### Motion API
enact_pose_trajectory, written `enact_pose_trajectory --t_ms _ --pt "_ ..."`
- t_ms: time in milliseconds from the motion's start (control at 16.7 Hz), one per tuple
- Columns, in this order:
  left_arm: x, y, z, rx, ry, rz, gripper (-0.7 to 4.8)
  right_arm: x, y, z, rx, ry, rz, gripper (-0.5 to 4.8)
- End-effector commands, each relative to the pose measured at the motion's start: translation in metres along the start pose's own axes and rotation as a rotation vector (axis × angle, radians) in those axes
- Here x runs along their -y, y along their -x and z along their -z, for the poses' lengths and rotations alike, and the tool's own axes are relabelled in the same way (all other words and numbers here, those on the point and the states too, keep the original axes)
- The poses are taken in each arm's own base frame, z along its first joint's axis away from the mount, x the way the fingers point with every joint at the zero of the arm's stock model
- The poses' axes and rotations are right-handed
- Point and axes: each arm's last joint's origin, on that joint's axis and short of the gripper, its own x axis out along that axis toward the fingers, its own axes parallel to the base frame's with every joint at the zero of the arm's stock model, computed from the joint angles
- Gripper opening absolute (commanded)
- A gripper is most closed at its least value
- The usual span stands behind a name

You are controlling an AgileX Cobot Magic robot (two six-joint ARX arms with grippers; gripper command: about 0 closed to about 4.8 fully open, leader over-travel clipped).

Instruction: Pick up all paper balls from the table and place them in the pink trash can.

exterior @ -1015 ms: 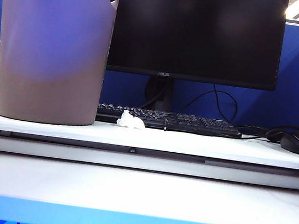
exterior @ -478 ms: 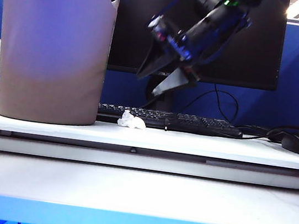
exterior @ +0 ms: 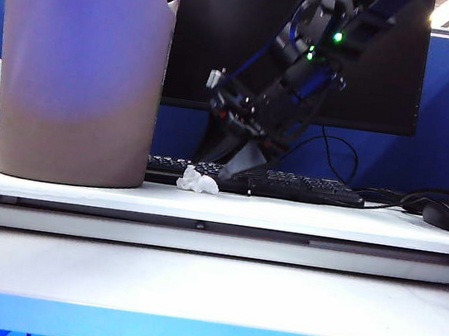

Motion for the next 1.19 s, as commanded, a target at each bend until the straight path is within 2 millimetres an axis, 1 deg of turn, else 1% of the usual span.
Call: enact_pose_trajectory --t_ms 60,239,299,358,478,538,597,717,896,1015,1075,1195 --pt "0.003 0.002 -0.002 0.028 0.009 0.050 1.78 -0.006 -0.010 -0.002 0.021 0.030 -0.005 3.50" --pt "0.003 0.002 -0.001 0.019 0.017 0.052 1.78 -0.015 -0.020 -0.006 0.044 0.065 0.017 3.44" --pt "0.003 0.002 0.000 0.015 0.018 0.053 1.78 -0.017 -0.023 -0.006 0.042 0.071 0.038 3.25" --pt "0.003 0.002 0.000 0.013 0.020 0.062 1.78 -0.021 -0.026 -0.006 0.037 0.079 0.060 2.30" --pt "0.003 0.002 0.000 0.007 0.023 0.065 1.79 -0.021 -0.028 -0.005 0.033 0.074 0.058 1.38" --pt "0.003 0.002 0.001 0.007 0.024 0.066 1.78 -0.021 -0.030 -0.003 0.016 0.069 0.054 0.27" --pt "0.003 0.002 0.001 0.006 0.024 0.065 1.79 -0.022 -0.032 -0.001 0.001 0.065 0.056 -0.03" --pt "0.003 0.002 0.001 0.004 0.025 0.065 1.79 -0.022 -0.029 -0.002 -0.006 0.064 0.096 -0.03" --pt "0.003 0.002 0.001 0.004 0.024 0.060 1.79 -0.030 0.002 -0.016 0.015 0.124 0.176 -0.03" --pt "0.003 0.002 0.001 0.004 0.023 0.059 1.79 -0.040 0.034 -0.032 0.078 0.152 0.210 -0.03" --pt "0.001 0.002 0.001 -0.006 0.021 -0.001 1.79 -0.054 0.069 -0.049 0.175 0.200 0.247 -0.03" --pt "-0.002 0.003 0.001 -0.020 0.019 -0.120 1.77 -0.075 0.108 -0.068 0.331 0.251 0.242 -0.03"
